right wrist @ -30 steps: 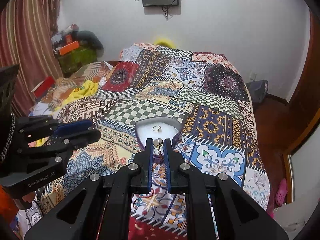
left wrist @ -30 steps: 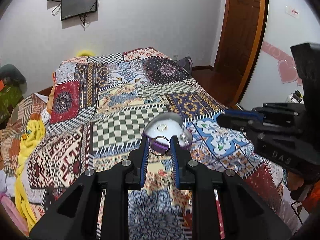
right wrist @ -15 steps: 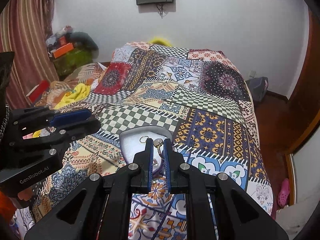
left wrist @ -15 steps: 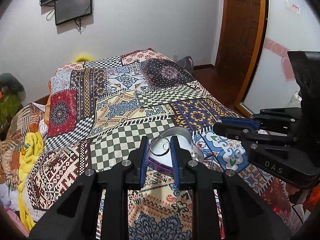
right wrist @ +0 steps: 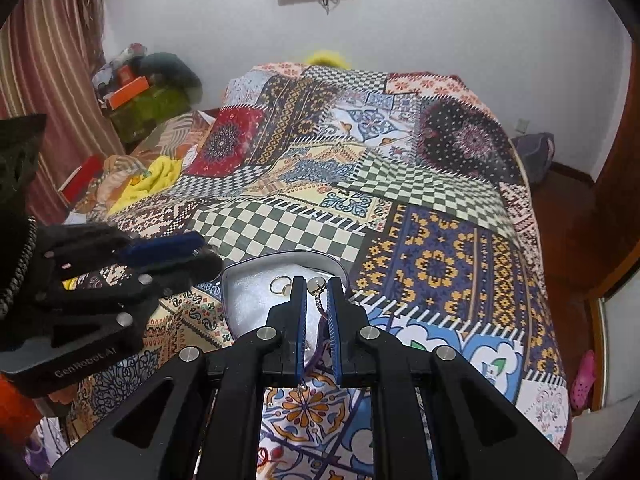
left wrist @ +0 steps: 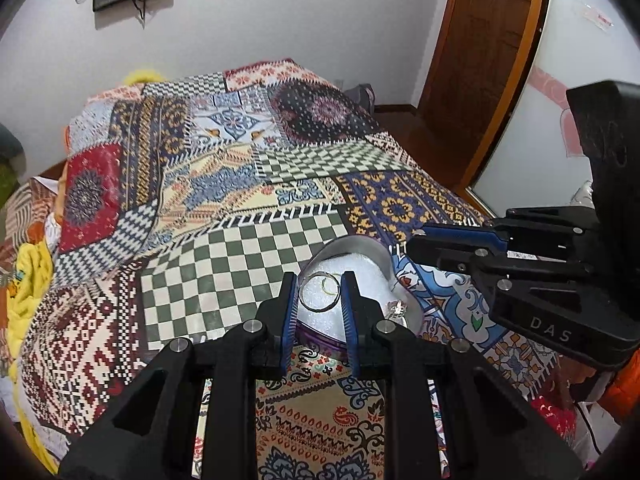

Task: Organize jewelry

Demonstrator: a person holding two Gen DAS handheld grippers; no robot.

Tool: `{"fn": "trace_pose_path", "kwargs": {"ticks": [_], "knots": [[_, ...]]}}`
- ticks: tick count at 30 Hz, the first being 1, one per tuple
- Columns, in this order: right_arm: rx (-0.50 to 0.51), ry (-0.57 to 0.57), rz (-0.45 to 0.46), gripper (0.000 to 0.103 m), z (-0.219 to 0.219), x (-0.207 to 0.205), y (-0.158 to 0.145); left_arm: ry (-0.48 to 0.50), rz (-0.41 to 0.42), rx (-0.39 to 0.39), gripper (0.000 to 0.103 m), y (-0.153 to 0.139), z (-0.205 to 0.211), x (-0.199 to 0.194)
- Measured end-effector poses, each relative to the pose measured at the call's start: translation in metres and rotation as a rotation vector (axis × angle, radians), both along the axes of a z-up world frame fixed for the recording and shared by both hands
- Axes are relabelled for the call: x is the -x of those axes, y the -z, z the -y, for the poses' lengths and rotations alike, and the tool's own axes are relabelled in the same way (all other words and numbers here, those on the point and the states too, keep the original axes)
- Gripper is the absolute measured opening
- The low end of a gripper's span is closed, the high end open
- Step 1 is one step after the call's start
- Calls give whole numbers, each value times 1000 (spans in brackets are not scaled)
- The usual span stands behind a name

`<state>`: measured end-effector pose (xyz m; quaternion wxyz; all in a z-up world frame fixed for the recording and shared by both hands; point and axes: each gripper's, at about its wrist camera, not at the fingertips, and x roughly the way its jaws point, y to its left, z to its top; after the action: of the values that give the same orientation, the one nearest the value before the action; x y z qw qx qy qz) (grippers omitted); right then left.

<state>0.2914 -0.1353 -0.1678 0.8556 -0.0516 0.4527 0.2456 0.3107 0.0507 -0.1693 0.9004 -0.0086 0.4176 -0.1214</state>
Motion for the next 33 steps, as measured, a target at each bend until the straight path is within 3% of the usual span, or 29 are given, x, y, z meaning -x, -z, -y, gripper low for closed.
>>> {"fn": "trace_pose_path", "kwargs": {"ticks": [16,33], "knots": [[4,-78,-106,9,-15,-10,25,14,-28,11,20,13,1,-5],[45,-81,-80,10,-14,-4,22,18,-18,1,23,5,3,3]]}}
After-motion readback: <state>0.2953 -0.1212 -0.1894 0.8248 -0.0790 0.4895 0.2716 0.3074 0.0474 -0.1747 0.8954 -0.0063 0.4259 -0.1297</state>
